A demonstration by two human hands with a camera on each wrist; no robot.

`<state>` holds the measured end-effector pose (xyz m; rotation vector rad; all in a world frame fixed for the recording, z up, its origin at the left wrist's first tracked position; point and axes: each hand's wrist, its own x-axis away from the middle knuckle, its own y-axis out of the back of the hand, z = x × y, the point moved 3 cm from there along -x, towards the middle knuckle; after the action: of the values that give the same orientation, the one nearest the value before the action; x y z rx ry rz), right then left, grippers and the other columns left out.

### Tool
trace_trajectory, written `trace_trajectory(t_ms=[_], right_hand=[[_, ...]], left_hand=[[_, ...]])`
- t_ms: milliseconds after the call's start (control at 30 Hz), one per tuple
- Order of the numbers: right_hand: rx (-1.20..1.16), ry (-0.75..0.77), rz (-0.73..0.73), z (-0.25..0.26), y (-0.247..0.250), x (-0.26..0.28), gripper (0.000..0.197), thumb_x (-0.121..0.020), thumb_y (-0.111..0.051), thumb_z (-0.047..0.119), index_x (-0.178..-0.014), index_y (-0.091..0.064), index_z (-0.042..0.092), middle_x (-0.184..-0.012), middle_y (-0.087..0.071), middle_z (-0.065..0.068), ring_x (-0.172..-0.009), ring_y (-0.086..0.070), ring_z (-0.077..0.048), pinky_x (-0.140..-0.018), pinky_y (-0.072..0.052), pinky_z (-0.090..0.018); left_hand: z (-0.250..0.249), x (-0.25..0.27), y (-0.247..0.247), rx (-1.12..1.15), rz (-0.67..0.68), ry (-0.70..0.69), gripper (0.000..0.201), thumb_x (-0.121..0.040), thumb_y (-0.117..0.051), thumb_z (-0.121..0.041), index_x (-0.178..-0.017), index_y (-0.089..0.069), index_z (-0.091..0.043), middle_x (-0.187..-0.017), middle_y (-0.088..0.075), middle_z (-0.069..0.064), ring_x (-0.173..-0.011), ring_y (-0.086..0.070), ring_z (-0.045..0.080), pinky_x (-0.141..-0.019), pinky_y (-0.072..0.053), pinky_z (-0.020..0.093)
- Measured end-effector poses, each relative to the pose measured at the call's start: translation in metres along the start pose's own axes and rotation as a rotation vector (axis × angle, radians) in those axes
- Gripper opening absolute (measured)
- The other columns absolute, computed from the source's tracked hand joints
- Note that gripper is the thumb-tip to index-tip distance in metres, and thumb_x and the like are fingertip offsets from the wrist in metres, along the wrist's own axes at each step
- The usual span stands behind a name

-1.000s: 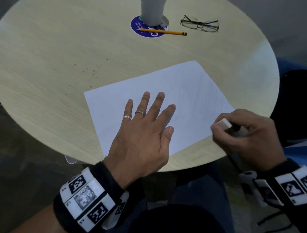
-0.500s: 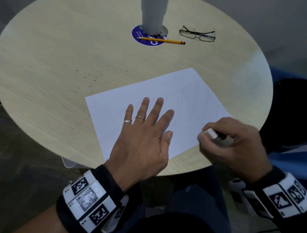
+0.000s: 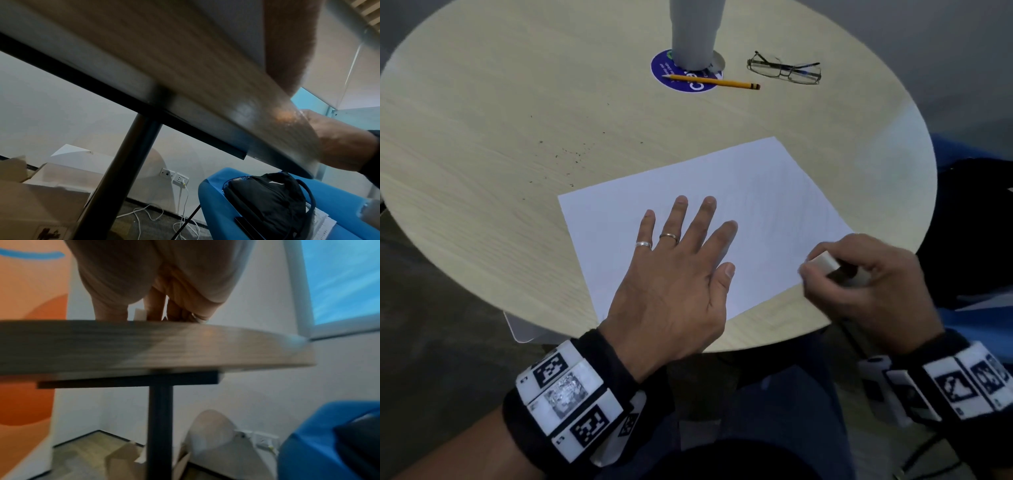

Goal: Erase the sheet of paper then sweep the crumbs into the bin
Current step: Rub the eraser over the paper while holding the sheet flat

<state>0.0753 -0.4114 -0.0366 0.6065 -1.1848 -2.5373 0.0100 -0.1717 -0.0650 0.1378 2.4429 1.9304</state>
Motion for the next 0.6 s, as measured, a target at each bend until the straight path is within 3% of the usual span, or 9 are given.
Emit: trace_trajectory(t_ms=[100,233,400,533,600], right_hand=[[0.074,-0.019,-0.062,-0.001,0.005,-0.005,0.018,-0.082,-0.086,0.005,-0.074,-0.075,0.018,-0.070,-0.068,0.000,-0.069,-0.059,-0.023,-0.069,-0.050,-0.042],[0.017,0.087,0.026,0.032,-0.022,0.003,0.011,-0.083,-0.083,0.014,-0.076,-0.076,0.017,-0.068,-0.065,0.003,-0.067,-0.056,-0.017,-0.067,-0.045,-0.029],[0.127,-0.010,-0.073,0.002,0.001,-0.015,0.023,-0.079,-0.084,0.003,-0.069,-0.070,0.017,-0.065,-0.061,0.001,-0.066,-0.055,-0.022,-0.066,-0.046,-0.038],[0.023,0.062,-0.001,0.033,-0.021,-0.003,0.013,-0.084,-0.081,0.014,-0.074,-0.073,0.017,-0.068,-0.064,0.002,-0.067,-0.058,-0.020,-0.066,-0.048,-0.035],[-0.008,0.052,0.010,0.025,-0.022,-0.007,0.017,-0.085,-0.081,0.015,-0.071,-0.072,0.019,-0.069,-0.066,0.001,-0.068,-0.060,-0.020,-0.067,-0.050,-0.038]], left_hand=[[0.000,0.001,0.000,0.001,-0.008,0.002,0.059,-0.107,-0.019,-0.048,-0.165,-0.017,-0.036,-0.177,0.001,-0.004,-0.163,0.005,0.025,-0.129,-0.003,0.057],[0.000,0.000,0.001,0.012,-0.014,0.000,0.060,-0.108,-0.018,-0.049,-0.166,-0.016,-0.036,-0.177,0.002,-0.004,-0.162,0.008,0.024,-0.129,-0.002,0.056],[0.000,0.000,0.000,0.016,-0.016,-0.002,0.060,-0.107,-0.019,-0.048,-0.166,-0.019,-0.035,-0.177,0.000,-0.004,-0.163,0.006,0.025,-0.129,-0.002,0.057],[0.000,0.001,0.000,0.022,-0.020,-0.002,0.060,-0.107,-0.018,-0.049,-0.166,-0.018,-0.036,-0.177,0.002,-0.004,-0.162,0.008,0.024,-0.129,-0.001,0.057],[0.000,0.000,0.000,0.015,-0.020,-0.001,0.060,-0.107,-0.018,-0.050,-0.166,-0.017,-0.036,-0.177,0.002,-0.004,-0.162,0.007,0.024,-0.128,-0.002,0.057]])
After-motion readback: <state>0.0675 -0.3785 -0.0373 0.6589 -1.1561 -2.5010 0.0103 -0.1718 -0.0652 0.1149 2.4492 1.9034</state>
